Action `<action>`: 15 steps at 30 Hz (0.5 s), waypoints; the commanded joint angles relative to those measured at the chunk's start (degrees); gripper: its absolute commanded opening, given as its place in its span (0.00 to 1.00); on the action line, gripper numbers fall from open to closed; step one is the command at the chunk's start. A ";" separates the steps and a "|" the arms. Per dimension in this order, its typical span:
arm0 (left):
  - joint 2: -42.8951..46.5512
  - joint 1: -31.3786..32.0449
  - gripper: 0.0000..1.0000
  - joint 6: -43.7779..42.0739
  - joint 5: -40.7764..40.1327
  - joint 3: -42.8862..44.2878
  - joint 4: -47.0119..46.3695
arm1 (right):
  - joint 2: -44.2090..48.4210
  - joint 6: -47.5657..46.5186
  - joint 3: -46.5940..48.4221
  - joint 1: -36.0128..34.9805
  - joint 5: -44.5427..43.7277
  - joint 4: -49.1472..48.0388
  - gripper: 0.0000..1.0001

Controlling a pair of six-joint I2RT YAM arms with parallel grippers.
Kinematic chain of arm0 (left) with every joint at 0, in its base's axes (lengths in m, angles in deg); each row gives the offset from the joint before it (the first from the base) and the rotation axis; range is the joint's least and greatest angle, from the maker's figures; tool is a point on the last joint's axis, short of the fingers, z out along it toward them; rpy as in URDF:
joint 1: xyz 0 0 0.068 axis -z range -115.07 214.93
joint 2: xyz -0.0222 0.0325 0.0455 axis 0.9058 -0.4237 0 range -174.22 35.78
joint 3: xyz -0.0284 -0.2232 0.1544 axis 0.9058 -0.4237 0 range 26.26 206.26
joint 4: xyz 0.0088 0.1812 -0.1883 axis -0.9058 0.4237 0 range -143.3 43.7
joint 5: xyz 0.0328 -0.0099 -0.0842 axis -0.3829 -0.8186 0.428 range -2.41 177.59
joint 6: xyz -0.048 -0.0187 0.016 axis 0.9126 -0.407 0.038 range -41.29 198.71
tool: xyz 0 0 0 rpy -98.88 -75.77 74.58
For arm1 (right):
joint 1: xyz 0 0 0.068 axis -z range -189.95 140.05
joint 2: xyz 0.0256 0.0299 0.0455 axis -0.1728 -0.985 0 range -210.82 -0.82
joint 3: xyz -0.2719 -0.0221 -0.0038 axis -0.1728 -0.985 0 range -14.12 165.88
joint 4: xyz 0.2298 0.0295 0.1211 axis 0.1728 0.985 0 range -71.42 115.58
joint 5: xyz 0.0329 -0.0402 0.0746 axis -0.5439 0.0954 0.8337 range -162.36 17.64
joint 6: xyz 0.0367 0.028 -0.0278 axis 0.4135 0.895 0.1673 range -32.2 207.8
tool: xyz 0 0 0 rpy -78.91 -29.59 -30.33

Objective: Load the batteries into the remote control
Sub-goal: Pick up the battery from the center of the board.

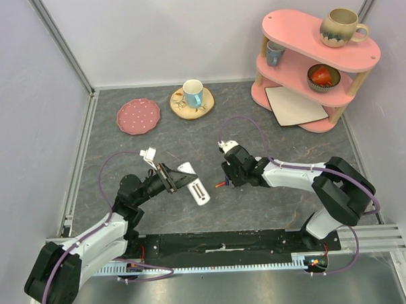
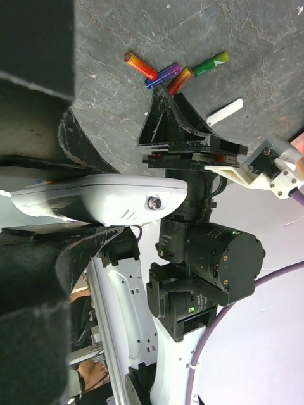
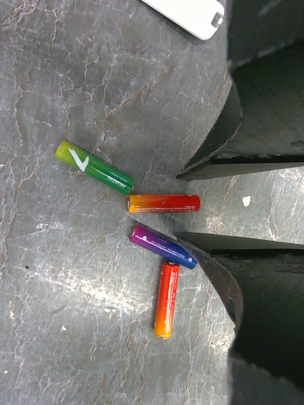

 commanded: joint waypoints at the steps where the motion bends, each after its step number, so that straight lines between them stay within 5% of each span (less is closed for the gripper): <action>1: 1.93 -0.54 0.02 -0.77 0.52 -0.76 -2.82 | -0.77 -0.40 -0.13 1.43 0.68 -0.35 0.48; 15: 3.33 -1.16 0.02 -0.68 0.52 -1.20 -2.02 | -0.24 -0.58 -0.04 2.05 4.29 0.53 0.44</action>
